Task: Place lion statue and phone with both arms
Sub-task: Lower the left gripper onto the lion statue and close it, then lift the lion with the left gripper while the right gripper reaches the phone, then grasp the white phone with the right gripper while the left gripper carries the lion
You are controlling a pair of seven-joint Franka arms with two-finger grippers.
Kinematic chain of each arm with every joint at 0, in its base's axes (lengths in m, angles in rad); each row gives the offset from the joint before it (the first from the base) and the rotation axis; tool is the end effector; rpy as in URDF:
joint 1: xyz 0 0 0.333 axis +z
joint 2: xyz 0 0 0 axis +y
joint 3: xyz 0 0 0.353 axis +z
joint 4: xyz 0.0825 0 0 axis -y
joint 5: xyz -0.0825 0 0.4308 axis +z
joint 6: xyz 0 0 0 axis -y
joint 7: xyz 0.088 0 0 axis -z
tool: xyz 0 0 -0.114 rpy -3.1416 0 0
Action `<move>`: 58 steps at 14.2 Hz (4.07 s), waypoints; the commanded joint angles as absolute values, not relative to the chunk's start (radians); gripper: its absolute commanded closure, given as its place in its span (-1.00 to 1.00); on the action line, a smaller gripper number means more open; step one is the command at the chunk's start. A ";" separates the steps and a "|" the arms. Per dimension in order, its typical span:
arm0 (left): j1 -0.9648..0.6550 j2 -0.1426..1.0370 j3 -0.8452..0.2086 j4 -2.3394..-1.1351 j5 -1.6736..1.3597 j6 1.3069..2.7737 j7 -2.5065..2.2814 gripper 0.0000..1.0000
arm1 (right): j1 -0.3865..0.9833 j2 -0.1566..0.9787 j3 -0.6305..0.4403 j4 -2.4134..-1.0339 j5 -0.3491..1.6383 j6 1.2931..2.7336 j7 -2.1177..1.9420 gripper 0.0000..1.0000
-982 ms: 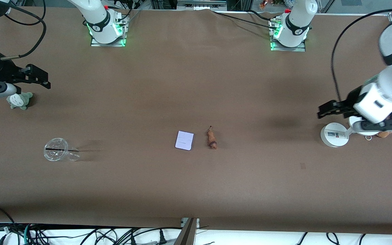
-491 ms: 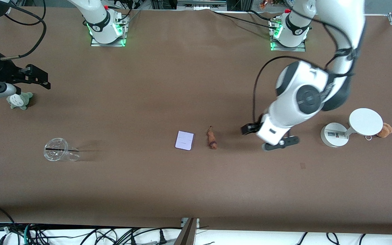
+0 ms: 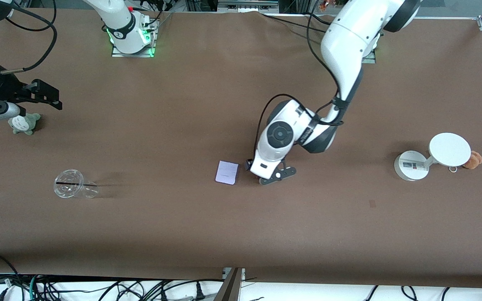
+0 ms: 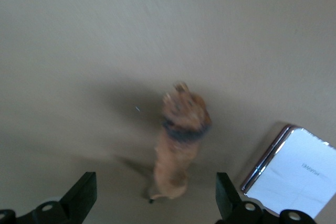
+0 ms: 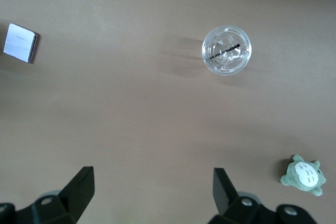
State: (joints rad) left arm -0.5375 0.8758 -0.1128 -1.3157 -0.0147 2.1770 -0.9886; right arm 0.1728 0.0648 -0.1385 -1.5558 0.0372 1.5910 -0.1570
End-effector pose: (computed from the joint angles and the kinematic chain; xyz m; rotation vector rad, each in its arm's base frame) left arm 0.6563 -0.4735 0.2001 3.0215 0.5915 -0.1215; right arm 0.6234 0.0284 0.6247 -3.0973 -0.2954 0.0423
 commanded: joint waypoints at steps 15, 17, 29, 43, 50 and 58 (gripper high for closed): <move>-0.568 0.914 0.011 -1.230 0.018 2.140 -1.005 1.00 | 0.181 0.132 -0.127 -1.551 0.040 1.589 -0.163 -1.00; -0.565 0.888 0.081 -1.241 0.021 2.070 -0.965 1.00 | 0.187 0.153 -0.129 -1.545 0.041 1.589 -0.163 -1.00; -0.206 0.790 0.170 -1.313 0.015 1.951 -0.125 1.00 | 0.426 0.428 -0.127 -1.491 0.052 1.871 0.327 -1.00; -0.106 0.732 0.123 -1.545 -0.129 2.221 -0.070 1.00 | 0.716 0.896 -0.129 -1.289 0.044 2.339 0.880 -1.00; -0.143 0.744 0.106 -1.557 -0.114 2.229 -0.120 1.00 | 0.750 0.963 -0.129 -1.281 0.044 2.422 0.894 -1.00; -0.144 0.767 0.107 -1.540 -0.058 2.240 -0.115 1.00 | 0.759 0.985 -0.129 -1.282 0.038 2.439 0.885 -0.26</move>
